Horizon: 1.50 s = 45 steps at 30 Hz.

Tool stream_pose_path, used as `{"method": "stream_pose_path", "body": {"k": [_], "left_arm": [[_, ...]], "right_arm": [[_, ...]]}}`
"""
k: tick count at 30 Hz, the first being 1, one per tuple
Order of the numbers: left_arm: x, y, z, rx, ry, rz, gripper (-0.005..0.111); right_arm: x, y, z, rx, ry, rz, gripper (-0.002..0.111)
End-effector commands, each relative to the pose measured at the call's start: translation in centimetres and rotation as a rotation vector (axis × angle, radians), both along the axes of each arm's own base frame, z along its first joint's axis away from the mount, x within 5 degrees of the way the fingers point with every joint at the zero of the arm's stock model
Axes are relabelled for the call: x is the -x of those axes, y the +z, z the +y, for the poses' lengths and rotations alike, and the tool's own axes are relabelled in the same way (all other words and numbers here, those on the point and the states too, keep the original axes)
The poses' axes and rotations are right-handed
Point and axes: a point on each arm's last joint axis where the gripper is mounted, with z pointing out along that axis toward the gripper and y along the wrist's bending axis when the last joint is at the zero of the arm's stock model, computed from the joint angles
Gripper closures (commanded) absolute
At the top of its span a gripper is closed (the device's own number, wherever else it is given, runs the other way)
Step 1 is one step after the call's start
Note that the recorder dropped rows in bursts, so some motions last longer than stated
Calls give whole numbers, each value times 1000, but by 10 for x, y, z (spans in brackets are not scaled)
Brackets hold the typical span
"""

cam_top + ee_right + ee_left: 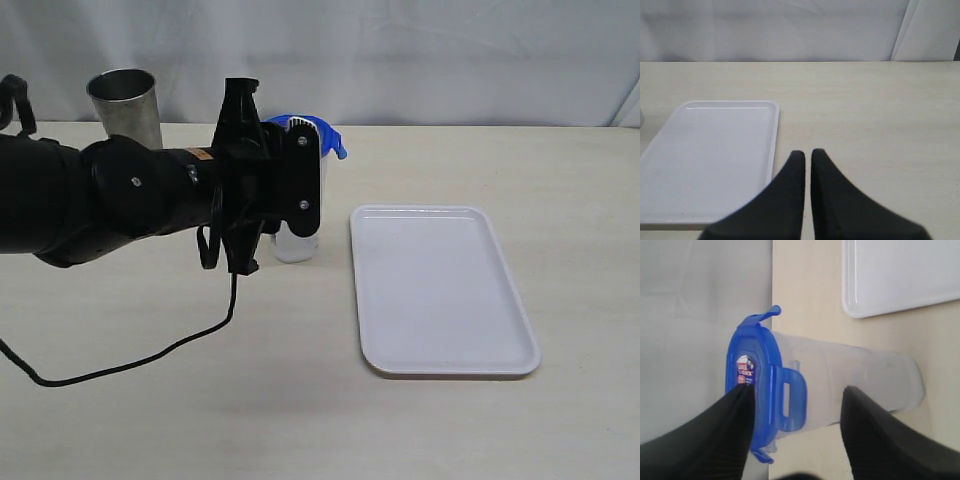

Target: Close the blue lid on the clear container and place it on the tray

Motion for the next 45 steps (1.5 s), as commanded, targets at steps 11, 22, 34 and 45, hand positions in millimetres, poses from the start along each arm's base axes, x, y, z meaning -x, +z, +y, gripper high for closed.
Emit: {"method": "stream_pose_path", "body": {"k": [11, 22, 34, 45], "left_arm": [[21, 35, 4, 289, 90, 182, 56], [12, 58, 27, 418, 335, 79, 104], [-44, 71, 102, 889, 341, 507, 107], [-113, 28, 136, 1052, 210, 898, 107]], "right_arm": [[0, 0, 0, 1, -6, -8, 104], [0, 0, 0, 1, -6, -8, 104], [0, 0, 0, 1, -6, -8, 104], [0, 0, 0, 1, -6, -8, 104]]}}
